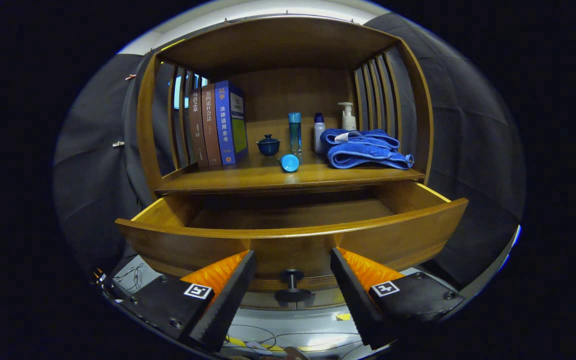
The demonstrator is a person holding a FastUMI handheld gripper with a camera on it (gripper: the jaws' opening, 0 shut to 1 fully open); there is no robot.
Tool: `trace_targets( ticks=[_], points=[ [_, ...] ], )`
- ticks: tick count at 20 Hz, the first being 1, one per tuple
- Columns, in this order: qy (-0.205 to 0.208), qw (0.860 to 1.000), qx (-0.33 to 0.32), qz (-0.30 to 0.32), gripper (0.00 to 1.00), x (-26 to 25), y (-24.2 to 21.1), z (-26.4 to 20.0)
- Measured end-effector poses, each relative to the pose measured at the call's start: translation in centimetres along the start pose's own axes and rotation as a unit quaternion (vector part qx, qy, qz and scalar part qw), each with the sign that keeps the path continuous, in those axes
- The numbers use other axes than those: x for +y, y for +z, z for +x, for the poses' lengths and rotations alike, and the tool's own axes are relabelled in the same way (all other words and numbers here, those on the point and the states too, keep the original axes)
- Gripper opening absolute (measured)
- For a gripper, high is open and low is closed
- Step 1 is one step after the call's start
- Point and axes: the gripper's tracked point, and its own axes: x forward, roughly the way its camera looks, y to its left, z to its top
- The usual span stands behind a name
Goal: Pull open the drawer, take out the items inside it, and place them on the countertop above the cabinet.
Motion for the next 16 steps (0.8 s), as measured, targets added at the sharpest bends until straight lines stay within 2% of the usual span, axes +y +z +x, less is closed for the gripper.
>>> trace_targets(
  ticks=[8,9,16],
  points=[
    [-0.001,1.0,-0.003,0.002,0.99,0.2,1.8,5.7],
    [-0.001,1.0,-0.004,0.004,1.0,-0.4,0.4,6.7],
    [0.0,1.0,-0.006,0.011,1.0,-0.5,1.2,9.6]
  ],
)
